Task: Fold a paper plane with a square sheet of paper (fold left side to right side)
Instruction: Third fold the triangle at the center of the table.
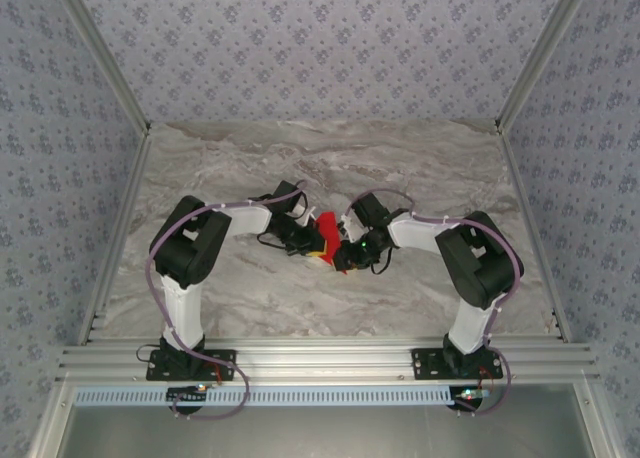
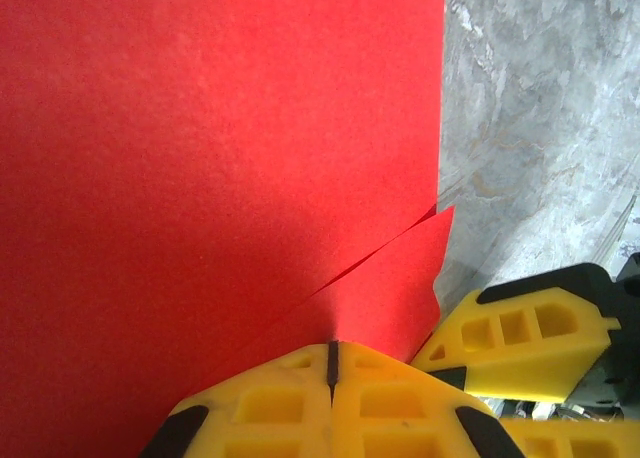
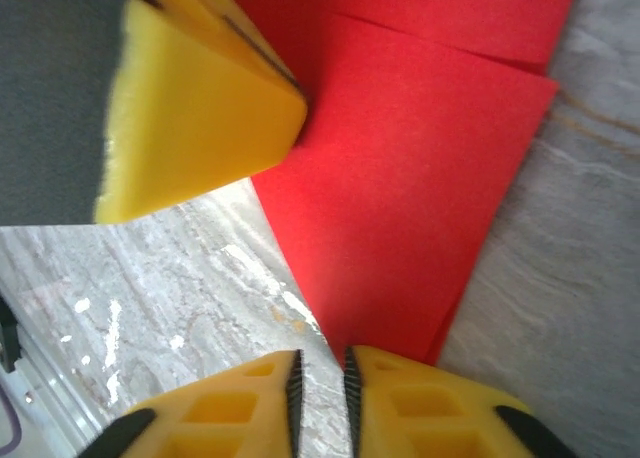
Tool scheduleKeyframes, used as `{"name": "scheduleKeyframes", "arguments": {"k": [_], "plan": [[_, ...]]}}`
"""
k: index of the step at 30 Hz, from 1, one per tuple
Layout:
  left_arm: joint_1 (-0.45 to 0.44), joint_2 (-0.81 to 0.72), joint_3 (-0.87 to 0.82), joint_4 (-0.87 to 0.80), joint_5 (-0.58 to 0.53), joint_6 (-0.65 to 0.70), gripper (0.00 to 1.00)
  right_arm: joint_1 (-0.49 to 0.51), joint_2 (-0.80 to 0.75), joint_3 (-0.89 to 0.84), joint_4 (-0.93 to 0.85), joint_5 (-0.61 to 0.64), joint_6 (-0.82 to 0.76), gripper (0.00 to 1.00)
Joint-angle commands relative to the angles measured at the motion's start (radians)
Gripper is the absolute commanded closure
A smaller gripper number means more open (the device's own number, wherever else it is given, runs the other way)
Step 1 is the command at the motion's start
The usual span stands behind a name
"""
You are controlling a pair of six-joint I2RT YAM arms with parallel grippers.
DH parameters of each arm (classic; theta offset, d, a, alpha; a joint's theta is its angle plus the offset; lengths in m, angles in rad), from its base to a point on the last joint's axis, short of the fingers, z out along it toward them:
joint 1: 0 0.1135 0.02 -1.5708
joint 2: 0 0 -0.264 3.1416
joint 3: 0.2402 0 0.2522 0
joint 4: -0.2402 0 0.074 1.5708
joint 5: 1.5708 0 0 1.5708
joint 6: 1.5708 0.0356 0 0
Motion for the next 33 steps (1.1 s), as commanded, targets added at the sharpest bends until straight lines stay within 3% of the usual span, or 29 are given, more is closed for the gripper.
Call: {"name": "scheduleKeyframes", "arguments": {"k": [1,3,16,33], "plan": [[-0.005,0.034,-0.033,-0.019,-0.106,0.011,0.97,-0.015,0.028,-0.017,-0.096,0.063,0.018,0.91],[-0.006,0.014,-0.040,-0.002,-0.099,0.010,0.96,-0.031,0.033,-0.037,-0.086,0.066,0.032,0.99],[-0.079,-0.151,-0.059,-0.005,-0.086,0.044,0.96,-0.061,0.118,-0.063,-0.080,0.079,0.032,1.00],[-0.116,-0.052,-0.054,0.039,-0.124,0.033,0.98,-0.060,0.125,-0.051,-0.099,0.101,0.026,1.00]]}}
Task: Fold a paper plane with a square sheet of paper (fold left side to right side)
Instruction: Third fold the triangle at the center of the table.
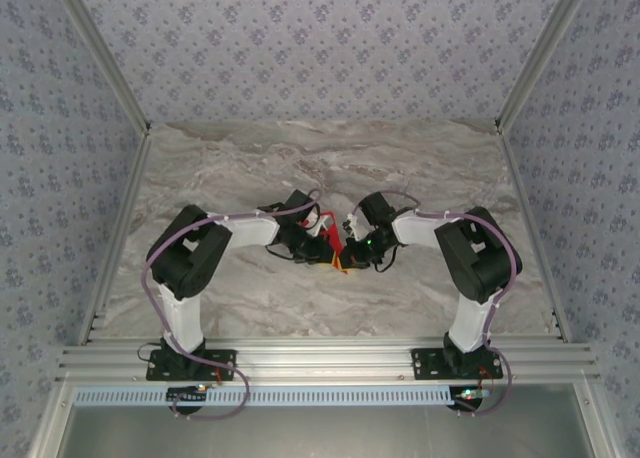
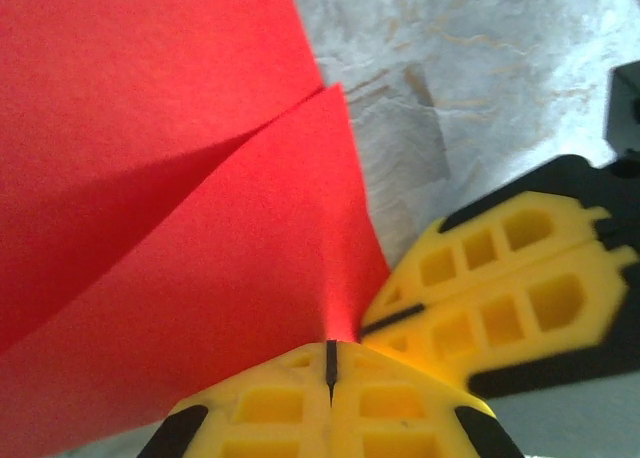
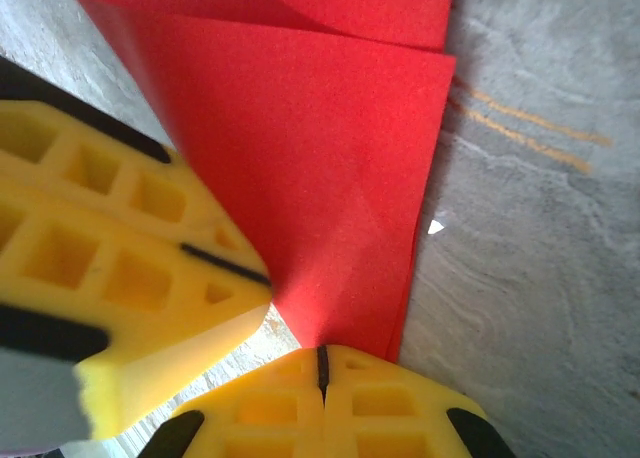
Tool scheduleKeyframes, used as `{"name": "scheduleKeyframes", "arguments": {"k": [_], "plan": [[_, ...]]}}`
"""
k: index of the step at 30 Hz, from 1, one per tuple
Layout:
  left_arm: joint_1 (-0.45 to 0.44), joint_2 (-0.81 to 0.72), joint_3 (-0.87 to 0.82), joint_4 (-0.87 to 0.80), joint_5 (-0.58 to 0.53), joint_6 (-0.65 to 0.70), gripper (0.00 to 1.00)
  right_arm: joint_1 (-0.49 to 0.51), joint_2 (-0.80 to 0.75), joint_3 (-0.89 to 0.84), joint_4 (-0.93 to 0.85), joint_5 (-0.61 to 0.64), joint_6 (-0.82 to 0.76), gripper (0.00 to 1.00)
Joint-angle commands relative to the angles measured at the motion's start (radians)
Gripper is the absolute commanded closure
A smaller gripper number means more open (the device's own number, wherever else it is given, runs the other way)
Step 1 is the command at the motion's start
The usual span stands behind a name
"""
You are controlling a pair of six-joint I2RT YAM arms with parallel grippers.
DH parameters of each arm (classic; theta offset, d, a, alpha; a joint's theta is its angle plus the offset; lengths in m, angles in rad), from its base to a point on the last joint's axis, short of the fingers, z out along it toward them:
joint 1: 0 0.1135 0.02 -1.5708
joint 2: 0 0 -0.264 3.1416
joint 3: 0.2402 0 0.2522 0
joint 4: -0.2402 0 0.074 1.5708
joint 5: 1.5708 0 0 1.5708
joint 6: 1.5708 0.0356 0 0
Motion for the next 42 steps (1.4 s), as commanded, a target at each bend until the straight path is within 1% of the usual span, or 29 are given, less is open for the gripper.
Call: {"name": "scheduleKeyframes", "arguments": {"k": [1,6,9,12,16,25,28,31,33,36,39,42], "plan": [[0.001,0.026,-0.003,0.013,-0.044,0.019,0.99,-0.002,0.088,-0.038,-0.113,0.192,-0.001,1.00],[0.018,0.054,-0.011,0.011,-0.082,0.035,0.99,0.000,0.090,-0.030,-0.143,0.216,-0.013,1.00],[0.048,0.055,-0.024,0.010,-0.091,0.042,0.99,0.000,0.092,-0.029,-0.159,0.231,-0.020,1.00],[0.084,0.045,-0.031,-0.011,-0.103,0.065,1.00,0.000,0.093,-0.026,-0.176,0.242,-0.027,1.00],[0.141,0.031,-0.027,-0.071,-0.127,0.128,1.00,0.000,0.093,-0.027,-0.186,0.251,-0.033,1.00],[0.293,-0.024,-0.069,-0.132,-0.134,0.232,1.00,-0.002,0.090,-0.029,-0.187,0.252,-0.032,1.00],[0.324,-0.058,-0.062,-0.145,-0.121,0.244,0.99,-0.002,0.087,-0.023,-0.187,0.247,-0.032,1.00],[0.322,-0.115,-0.055,-0.138,-0.084,0.226,0.99,-0.003,0.082,-0.019,-0.182,0.238,-0.028,1.00],[0.304,-0.158,-0.055,-0.128,-0.055,0.207,0.98,0.000,0.080,-0.017,-0.179,0.233,-0.025,1.00],[0.228,-0.197,-0.044,-0.122,-0.040,0.185,0.98,0.003,0.078,-0.011,-0.172,0.229,-0.018,1.00],[0.154,-0.179,-0.033,-0.078,-0.036,0.138,0.96,0.005,0.078,-0.005,-0.170,0.231,-0.014,1.00],[0.101,-0.104,0.012,-0.057,-0.041,0.123,0.96,0.009,0.079,-0.002,-0.170,0.229,-0.013,1.00]]}}
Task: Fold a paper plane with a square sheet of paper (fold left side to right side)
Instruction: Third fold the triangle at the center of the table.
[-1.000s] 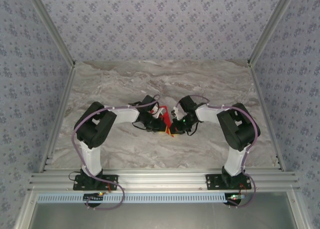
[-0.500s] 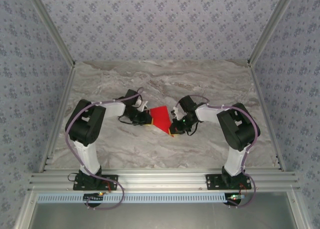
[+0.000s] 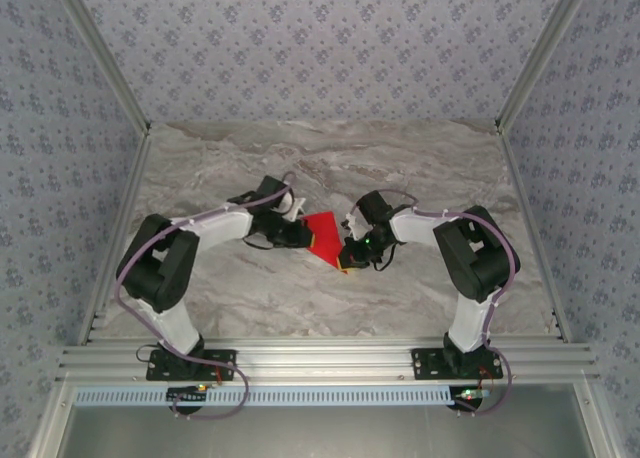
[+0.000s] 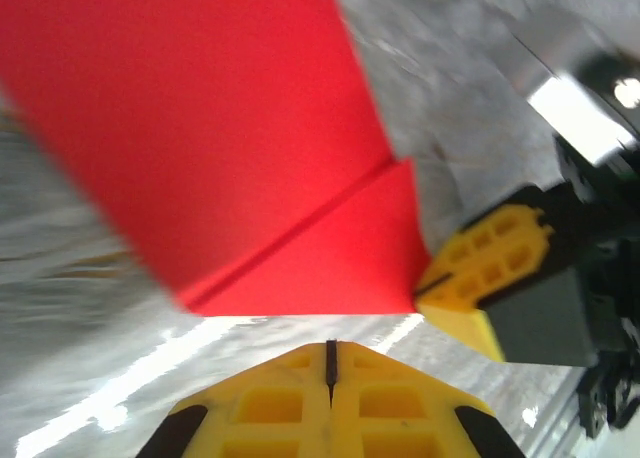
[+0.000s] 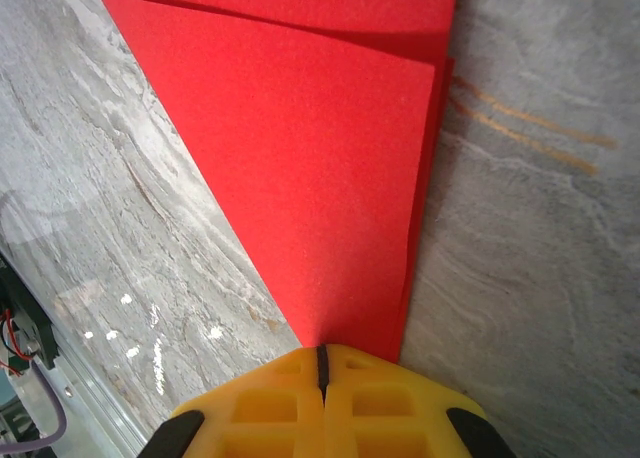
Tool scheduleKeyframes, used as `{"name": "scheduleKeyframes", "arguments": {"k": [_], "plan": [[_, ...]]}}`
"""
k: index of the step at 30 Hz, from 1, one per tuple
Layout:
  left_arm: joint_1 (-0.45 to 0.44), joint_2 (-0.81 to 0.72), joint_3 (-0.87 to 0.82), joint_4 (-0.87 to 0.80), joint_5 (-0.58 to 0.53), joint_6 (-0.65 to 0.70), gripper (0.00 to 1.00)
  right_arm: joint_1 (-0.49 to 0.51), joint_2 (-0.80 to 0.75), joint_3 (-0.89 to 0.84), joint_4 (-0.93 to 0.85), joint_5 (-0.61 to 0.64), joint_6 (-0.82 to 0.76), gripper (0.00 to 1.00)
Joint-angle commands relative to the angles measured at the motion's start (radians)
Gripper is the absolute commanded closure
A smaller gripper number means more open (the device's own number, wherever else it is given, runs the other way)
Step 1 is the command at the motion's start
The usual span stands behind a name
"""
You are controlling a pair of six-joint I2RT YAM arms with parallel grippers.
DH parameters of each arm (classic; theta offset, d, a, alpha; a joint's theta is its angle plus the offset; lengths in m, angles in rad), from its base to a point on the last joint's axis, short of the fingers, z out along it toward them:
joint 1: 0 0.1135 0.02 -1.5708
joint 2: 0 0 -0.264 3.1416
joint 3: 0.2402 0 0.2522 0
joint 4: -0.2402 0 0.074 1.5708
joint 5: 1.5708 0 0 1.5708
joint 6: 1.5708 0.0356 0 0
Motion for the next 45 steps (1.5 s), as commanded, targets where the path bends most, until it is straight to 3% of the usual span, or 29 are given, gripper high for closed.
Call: {"name": "scheduleKeyframes", "arguments": {"k": [1,8,24,34,45], "plan": [[-0.036,0.089,0.068,0.025,0.004,-0.033,0.95,0.002,0.070,-0.035,-0.116,0.202,0.000,1.00],[-0.067,0.229,0.164,-0.008,-0.029,-0.025,0.96,0.014,0.057,-0.028,-0.138,0.211,-0.004,1.00],[-0.067,0.261,0.115,-0.009,-0.081,-0.020,0.96,0.047,-0.112,0.032,-0.196,0.176,0.045,1.00],[-0.067,0.263,0.113,0.000,-0.084,-0.022,0.97,0.080,-0.045,0.057,-0.072,0.127,0.153,1.00],[-0.067,0.266,0.112,-0.002,-0.095,-0.019,0.97,0.079,-0.004,0.059,-0.127,0.177,0.122,1.00]]}}
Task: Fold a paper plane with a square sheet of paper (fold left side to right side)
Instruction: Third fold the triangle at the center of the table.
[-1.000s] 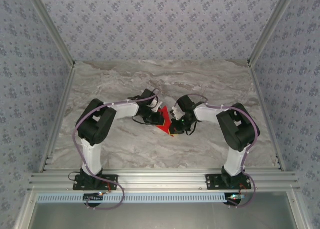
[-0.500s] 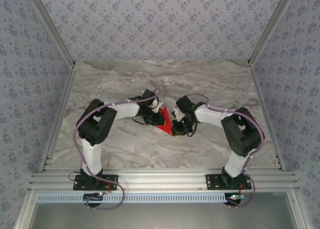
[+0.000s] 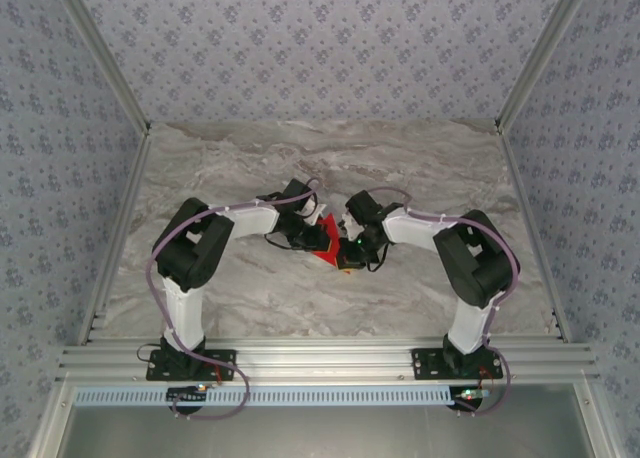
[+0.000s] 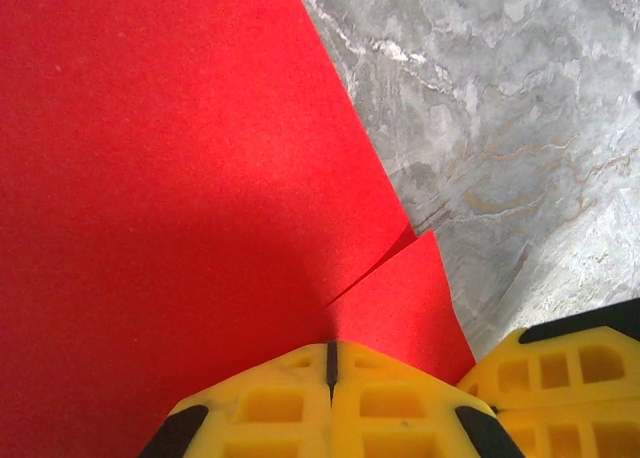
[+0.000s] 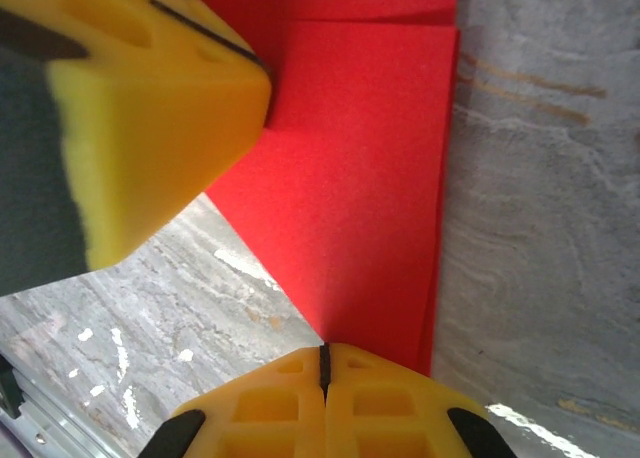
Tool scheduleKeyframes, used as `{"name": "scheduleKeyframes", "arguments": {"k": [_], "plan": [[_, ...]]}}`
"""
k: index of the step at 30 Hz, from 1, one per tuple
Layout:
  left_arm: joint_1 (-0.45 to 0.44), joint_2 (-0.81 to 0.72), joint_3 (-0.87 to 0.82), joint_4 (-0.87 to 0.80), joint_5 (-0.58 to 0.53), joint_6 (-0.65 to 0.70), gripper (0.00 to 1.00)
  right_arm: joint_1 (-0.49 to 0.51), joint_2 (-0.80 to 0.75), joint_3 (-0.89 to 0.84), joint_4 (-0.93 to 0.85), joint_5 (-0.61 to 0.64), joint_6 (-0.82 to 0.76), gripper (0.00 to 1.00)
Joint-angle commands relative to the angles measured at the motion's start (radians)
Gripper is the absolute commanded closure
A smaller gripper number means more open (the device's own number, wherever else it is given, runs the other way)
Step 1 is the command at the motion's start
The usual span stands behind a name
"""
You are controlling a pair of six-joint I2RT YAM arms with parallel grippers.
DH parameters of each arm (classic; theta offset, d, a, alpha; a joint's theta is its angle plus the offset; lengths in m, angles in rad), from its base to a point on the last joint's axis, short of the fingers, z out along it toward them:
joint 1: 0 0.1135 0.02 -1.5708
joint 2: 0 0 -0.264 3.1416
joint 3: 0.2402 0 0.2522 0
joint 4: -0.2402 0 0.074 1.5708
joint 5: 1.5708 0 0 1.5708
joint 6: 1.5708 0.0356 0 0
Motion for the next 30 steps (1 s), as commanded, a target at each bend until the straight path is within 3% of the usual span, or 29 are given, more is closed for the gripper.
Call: {"name": "scheduleKeyframes", "arguments": {"k": [1,22,28,30], "plan": [[-0.002,0.043,-0.027,-0.019,-0.075,0.000,0.98,-0.003,0.025,0.000,-0.054,0.034,-0.007,1.00],[0.009,0.049,-0.026,-0.035,-0.108,0.020,0.99,-0.151,-0.113,-0.275,0.003,-0.014,-0.001,1.00],[0.009,0.040,-0.025,-0.035,-0.103,0.020,0.98,-0.183,-0.180,-0.265,-0.044,-0.001,-0.028,1.00],[0.010,0.025,-0.026,-0.023,-0.080,0.013,0.94,-0.177,-0.218,-0.248,-0.052,-0.001,-0.033,1.00]]}}
